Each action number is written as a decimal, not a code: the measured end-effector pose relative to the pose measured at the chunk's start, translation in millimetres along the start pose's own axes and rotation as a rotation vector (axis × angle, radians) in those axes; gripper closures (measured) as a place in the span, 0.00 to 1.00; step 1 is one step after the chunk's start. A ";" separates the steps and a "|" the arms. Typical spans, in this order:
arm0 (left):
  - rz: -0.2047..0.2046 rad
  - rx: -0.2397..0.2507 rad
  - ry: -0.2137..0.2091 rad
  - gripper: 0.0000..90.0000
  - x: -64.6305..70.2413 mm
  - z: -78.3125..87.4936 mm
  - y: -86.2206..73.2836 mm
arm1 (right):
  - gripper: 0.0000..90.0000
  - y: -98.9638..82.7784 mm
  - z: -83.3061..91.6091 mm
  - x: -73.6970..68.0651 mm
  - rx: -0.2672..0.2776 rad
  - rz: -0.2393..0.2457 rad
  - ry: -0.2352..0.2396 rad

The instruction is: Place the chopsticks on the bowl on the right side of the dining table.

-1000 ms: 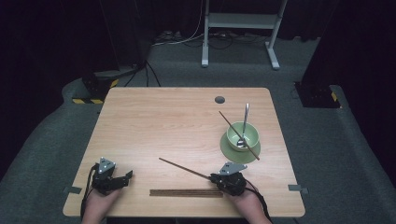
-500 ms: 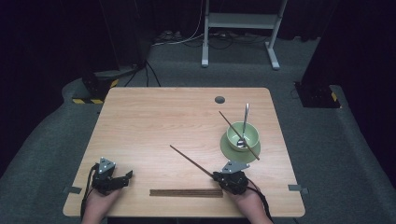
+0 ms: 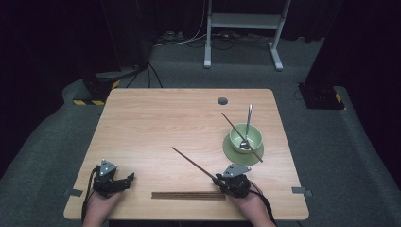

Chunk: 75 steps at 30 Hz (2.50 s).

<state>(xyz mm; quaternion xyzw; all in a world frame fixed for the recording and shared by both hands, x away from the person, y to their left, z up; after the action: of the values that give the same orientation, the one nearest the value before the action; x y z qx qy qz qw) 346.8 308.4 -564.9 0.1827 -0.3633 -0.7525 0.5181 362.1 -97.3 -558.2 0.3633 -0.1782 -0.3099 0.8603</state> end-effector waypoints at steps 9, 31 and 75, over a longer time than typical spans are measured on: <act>0.000 0.000 0.000 0.21 0.0 0.0 0.0 | 0.92 0.0 -0.6 -2.1 0.007 0.031 -0.022; -0.001 0.000 0.000 0.21 0.0 0.0 0.0 | 0.94 17.2 24.0 3.9 0.088 0.010 -0.031; -0.004 0.000 0.000 0.21 -0.3 0.0 0.0 | 0.94 9.9 80.6 88.2 0.162 -0.194 -0.326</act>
<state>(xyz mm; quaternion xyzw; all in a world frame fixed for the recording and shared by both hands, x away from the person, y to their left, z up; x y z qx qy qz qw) 347.0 308.7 -564.9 0.1833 -0.3630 -0.7536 0.5164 389.0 -191.9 -489.5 0.3919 -0.3036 -0.4305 0.7543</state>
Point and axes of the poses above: each handheld gripper's, and its own axes: z roughly backward along the jaws, y roughly out of its top, x roughly to its right, the point moved 5 cm from there along -z, roughly forward along the jaws, and after that the axes turned 8 degrees about -y, right-handed, at the moved point
